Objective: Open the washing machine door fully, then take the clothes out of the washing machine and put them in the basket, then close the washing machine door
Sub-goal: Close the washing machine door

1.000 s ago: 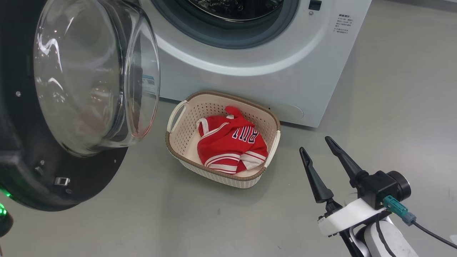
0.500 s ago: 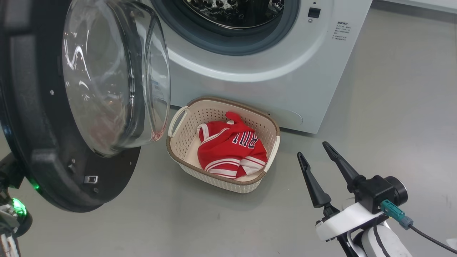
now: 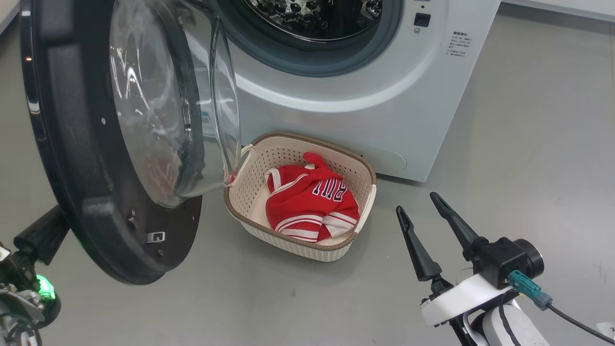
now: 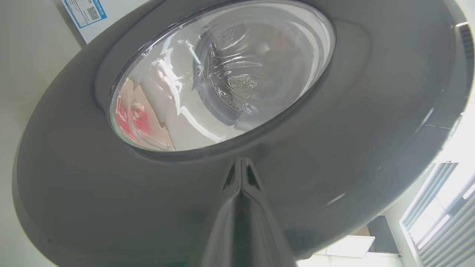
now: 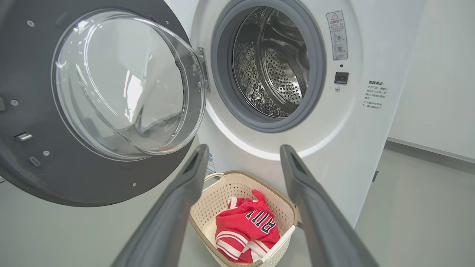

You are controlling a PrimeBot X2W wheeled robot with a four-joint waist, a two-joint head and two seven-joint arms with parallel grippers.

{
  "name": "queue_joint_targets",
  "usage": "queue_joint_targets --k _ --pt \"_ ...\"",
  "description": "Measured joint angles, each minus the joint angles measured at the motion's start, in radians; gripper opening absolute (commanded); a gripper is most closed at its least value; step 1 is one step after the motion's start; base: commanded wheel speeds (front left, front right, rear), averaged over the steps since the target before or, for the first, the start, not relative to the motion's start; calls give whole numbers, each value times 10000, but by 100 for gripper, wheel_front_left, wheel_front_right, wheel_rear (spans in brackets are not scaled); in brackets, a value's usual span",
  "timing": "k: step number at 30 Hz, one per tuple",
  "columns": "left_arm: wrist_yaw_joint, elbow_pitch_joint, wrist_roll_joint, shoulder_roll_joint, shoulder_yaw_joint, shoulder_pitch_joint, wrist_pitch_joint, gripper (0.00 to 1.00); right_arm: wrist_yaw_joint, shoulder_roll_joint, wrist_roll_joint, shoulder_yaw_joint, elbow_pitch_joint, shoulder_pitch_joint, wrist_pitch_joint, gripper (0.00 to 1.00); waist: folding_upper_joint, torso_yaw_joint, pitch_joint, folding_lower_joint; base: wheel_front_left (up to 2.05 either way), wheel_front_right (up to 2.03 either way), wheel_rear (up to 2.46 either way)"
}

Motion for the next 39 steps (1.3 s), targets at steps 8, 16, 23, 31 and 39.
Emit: queue_joint_targets --k 8,16,23,31,39 --pt "88 -305 -573 8 -566 633 -522 0 0 6 0 -40 35 -1 0 100 0 -66 -18 0 0 0 0" --pt "-13 -1080 867 6 -811 1187 -1758 0 0 31 0 -127 119 32 0 100 0 -42 -114 0 0 0 0" --pt "-1298 -1726 3386 738 -953 2091 -2957 0 0 75 0 -90 144 114 0 100 0 49 -208 0 0 0 0" --pt "-2211 -1893 6055 1522 -1106 2994 -4633 0 0 90 0 -67 186 140 0 100 0 127 -288 0 0 0 0" --pt "-2222 -1845 8142 1795 -1695 3703 -6558 0 0 100 0 -50 207 148 0 100 0 194 -366 0 0 0 0"
